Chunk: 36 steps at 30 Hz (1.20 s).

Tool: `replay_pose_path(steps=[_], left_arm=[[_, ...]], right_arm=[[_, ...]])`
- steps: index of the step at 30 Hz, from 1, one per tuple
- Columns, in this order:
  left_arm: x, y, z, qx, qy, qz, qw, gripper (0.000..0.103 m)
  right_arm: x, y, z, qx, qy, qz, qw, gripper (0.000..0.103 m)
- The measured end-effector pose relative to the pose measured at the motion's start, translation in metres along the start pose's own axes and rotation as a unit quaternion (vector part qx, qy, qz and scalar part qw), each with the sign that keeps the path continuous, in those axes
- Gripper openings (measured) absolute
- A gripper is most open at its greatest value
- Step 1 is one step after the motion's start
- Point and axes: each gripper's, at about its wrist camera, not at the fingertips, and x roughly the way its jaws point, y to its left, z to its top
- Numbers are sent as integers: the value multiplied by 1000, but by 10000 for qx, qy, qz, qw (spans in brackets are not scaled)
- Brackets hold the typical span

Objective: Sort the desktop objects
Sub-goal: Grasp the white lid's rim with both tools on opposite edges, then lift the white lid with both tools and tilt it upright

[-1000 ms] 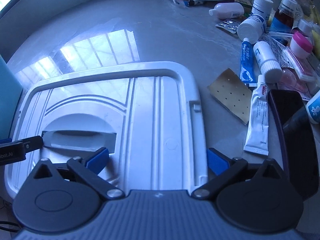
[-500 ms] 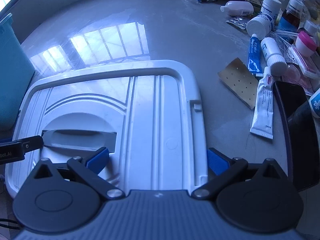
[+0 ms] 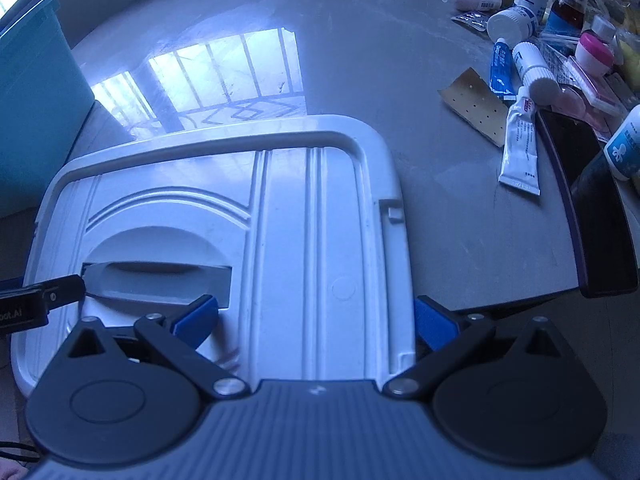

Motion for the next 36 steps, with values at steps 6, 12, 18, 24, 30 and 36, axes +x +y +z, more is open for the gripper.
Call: replay_pose_path(steps=[6, 12, 18, 24, 30, 36], left_arm=[[-5, 7, -8, 11, -21, -6, 10000, 103], [-7, 12, -8, 9, 21, -46, 10000, 103], [-4, 11, -7, 19, -11, -46, 10000, 103], [-3, 10, -5, 34, 10, -55, 10000, 103], [-2, 8, -7, 33, -21, -61, 10000, 103], [-3, 8, -11, 47, -127, -76, 9999, 103]], right_arm=[[-6, -4, -11, 26, 106, 34, 9999, 103], [-16, -23, -6, 286, 162, 260, 9991, 103], [1, -61, -15, 521, 805, 1267, 9873, 103], [28, -76, -13, 944, 932, 2397, 9617, 103], [47, -66, -10, 864, 1224, 2424, 9585, 98], [50, -68, -10, 943, 1355, 2508, 9538, 93]])
